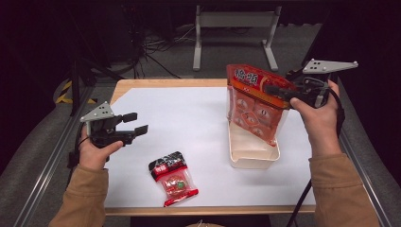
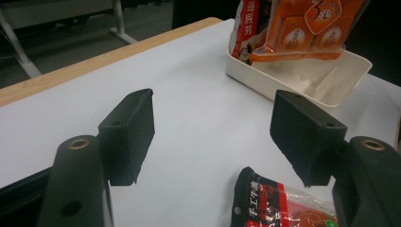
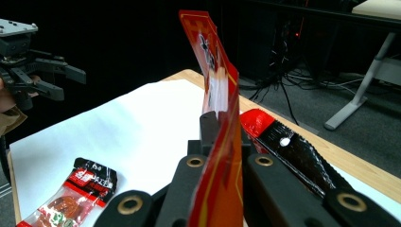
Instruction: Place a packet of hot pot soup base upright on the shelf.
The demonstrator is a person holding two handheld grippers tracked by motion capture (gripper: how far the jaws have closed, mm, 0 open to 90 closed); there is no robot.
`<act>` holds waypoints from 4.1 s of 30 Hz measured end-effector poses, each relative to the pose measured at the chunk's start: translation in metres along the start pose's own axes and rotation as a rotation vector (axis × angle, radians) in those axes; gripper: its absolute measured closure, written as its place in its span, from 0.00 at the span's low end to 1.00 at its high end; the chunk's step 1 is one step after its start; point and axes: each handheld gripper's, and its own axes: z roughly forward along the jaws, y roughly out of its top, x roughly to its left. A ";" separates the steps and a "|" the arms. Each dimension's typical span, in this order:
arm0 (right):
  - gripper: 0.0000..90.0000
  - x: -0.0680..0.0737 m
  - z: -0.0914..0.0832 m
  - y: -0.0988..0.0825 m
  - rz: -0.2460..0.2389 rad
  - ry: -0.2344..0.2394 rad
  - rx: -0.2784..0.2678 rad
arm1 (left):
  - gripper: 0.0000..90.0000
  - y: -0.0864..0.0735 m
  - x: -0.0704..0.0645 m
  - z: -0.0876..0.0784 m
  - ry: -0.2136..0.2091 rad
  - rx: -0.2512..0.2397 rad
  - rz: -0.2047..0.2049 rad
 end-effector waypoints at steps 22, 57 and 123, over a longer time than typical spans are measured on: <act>1.00 -0.006 0.015 -0.025 0.005 -0.053 0.047 | 0.36 -0.002 0.002 0.002 0.000 0.019 -0.017; 0.99 -0.011 0.029 -0.069 0.052 -0.032 0.085 | 0.24 -0.019 0.006 0.010 0.014 -0.030 -0.085; 0.41 -0.011 -0.054 -0.146 0.069 -0.223 0.020 | 0.19 -0.036 -0.008 -0.006 0.013 0.082 -0.029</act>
